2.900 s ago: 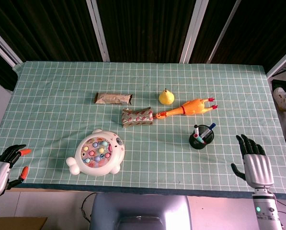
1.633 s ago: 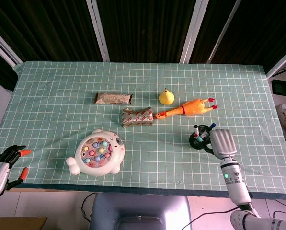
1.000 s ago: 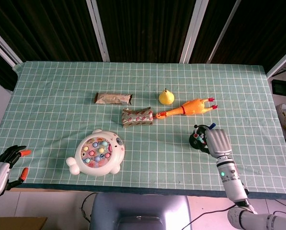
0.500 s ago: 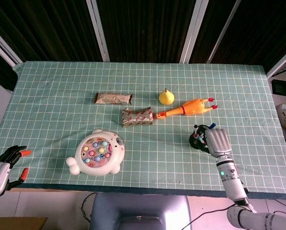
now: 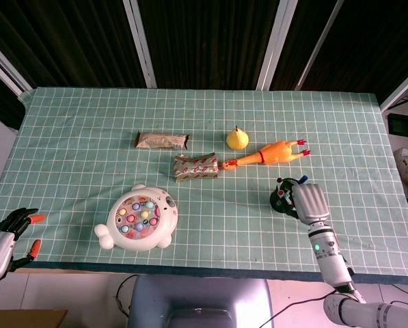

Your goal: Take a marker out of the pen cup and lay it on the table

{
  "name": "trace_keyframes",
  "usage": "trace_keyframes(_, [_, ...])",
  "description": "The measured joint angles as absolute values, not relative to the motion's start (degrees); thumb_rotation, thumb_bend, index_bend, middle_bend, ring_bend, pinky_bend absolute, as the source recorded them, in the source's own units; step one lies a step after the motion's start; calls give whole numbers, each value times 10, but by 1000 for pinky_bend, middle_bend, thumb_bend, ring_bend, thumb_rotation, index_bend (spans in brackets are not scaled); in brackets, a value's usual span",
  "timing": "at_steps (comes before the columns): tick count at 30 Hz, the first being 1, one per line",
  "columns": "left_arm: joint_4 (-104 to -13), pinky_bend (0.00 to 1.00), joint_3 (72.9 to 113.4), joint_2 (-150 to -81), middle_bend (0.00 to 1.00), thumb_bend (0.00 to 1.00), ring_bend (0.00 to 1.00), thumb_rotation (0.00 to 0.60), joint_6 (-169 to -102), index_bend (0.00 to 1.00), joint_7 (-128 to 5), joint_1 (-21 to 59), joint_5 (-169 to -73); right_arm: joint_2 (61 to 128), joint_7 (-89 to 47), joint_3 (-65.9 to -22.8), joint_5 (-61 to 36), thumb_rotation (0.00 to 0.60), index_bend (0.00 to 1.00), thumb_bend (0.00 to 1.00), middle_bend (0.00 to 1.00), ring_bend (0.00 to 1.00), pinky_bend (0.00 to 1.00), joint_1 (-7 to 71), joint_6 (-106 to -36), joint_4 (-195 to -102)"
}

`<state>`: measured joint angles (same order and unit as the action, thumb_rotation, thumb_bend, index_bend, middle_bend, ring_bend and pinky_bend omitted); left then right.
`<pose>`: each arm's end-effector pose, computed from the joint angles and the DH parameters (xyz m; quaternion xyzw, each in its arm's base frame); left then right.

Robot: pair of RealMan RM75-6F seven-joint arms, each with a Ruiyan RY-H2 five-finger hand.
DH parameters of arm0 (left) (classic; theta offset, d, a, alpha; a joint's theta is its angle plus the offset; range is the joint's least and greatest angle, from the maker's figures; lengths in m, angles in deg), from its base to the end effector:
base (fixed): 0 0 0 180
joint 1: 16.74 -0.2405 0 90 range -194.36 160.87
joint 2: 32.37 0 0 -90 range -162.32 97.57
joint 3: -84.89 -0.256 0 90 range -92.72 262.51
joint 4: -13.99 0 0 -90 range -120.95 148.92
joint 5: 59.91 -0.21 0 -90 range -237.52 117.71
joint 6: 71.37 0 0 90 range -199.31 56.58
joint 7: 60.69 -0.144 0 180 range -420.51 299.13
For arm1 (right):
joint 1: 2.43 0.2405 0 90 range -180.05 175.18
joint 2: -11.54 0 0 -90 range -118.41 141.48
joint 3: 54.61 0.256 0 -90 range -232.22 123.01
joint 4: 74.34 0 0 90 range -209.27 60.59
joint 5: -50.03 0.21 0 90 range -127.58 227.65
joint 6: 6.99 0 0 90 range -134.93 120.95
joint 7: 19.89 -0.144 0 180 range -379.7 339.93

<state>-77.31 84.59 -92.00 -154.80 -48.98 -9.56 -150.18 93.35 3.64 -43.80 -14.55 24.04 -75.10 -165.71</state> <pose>-0.3104 0.1821 0.1710 -0.6153 -0.4181 -0.4138 0.5248 -0.2274 -0.3011 0.0490 0.6484 -0.3999 0.3546 0.5422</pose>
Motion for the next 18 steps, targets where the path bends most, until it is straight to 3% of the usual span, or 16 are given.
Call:
trace_keyframes(11, [-774,266,845,-919,167,456,118,600,-1546,276,-490,-95,-1503,932,23,-440,-165,600,729,784,996,1000,1000,235,-770,-1659])
trace_keyframes(18, [-775,266,844,-918,168,456,119,600,-1546,276,-488,-95,-1504,915,29,-442,-206,600,741,797,996,1000,1000,224,-814,-1714])
